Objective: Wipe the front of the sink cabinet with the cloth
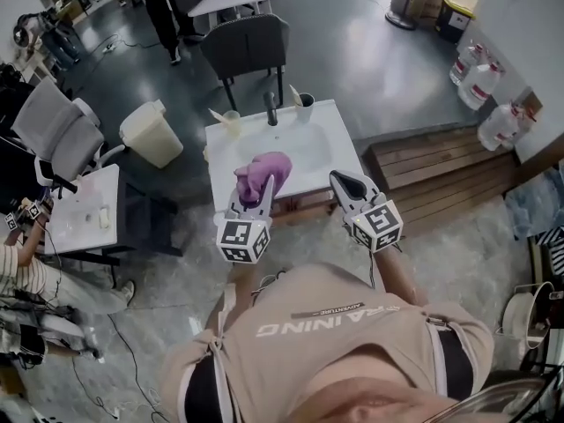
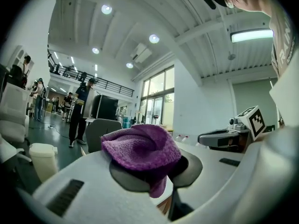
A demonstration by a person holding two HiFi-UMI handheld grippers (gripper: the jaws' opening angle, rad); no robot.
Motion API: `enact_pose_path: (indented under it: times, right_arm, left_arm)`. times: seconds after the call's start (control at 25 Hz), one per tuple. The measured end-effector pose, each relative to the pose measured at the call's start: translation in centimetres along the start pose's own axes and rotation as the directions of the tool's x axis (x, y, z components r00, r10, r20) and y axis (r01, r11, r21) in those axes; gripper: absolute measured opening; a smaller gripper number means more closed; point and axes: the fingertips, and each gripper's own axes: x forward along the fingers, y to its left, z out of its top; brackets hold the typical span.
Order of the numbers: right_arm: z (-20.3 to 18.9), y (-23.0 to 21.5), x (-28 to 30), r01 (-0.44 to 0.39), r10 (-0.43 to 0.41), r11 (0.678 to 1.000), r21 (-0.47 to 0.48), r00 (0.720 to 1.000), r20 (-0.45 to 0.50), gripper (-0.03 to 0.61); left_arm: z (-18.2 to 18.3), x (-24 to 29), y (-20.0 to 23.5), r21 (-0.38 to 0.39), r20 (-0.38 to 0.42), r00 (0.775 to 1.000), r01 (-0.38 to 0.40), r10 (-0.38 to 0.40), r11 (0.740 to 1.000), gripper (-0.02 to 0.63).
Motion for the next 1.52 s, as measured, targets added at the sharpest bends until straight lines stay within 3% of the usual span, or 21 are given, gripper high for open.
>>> enact_pose_path:
  times: [0.2,0.48,0.96,1.2,1.52]
  right_arm:
    - [-0.5,0.0,-0.2,0.010,-0.009,1.000,0.025,1.000,-0.004,0.012]
    - [-1.5,0.1,-1.3,0.029,-0.029,0.999,0.034,1.000,-0.012,0.012]
    - [-1.3,1.4,-2.0,0.010,-0.010,1.000,0.016,1.000,-0.002,0.012]
    - [-1.6,1.7,-3.0,0.016,-0.016,0.998,0.062,1.000,0.004,0.012]
    - [-0.1,1.3,-2.5,0.041,-0.040,0.999,-0.004,0.998,0.041,0.012]
  left_arm:
    - [-0.6,-0.3,-0.3,0.027,-0.021,1.000,0.011,-0.011,1.000,0.049]
    - [-2.4,-1.4,0.1,-0.026,-0.032,0.999,-0.021,0.020,0.999,0.049]
    - [-1.6,-2.1,-0.7,-0.016,0.001,1.000,-0.018,0.018,1.000,0.049]
    - [-1.5,-2.3,-1.3,-0.020,0.002,1.000,0.004,-0.003,1.000,0.049]
    - [-0.8,-1.4,-0.8,-0.039,0.032,0.999,0.019,-0.018,0.999,0.049]
